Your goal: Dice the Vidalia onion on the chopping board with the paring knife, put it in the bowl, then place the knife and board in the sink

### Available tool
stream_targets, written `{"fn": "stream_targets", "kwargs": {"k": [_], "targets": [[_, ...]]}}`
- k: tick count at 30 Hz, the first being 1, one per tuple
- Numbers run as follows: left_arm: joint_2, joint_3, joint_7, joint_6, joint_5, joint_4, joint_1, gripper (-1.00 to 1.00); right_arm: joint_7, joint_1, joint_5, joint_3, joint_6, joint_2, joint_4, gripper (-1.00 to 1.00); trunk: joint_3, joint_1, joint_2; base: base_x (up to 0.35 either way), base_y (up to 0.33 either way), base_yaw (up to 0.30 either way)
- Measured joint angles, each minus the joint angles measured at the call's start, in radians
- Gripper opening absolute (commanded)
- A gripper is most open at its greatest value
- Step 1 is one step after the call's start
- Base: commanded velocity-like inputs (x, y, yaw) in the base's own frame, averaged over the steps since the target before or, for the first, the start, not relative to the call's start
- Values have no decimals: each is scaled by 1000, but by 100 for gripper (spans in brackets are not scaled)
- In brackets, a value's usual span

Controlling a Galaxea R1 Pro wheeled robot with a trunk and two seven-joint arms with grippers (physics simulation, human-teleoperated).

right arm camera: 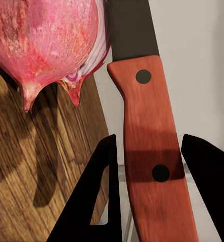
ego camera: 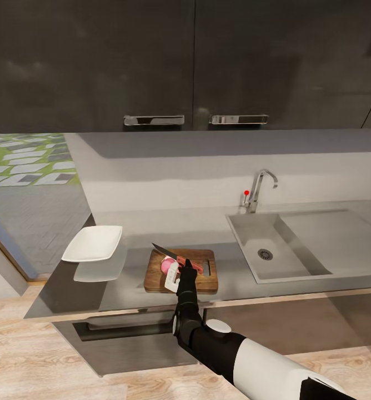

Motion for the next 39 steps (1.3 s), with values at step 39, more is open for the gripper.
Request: {"fn": "stream_targets", "kwargs": {"k": [39], "targets": [[-2, 0, 0, 0, 0, 6, 0, 100, -23, 0, 9, -35, -7, 0, -43, -100, 0, 0, 0, 0, 0, 0]]}}
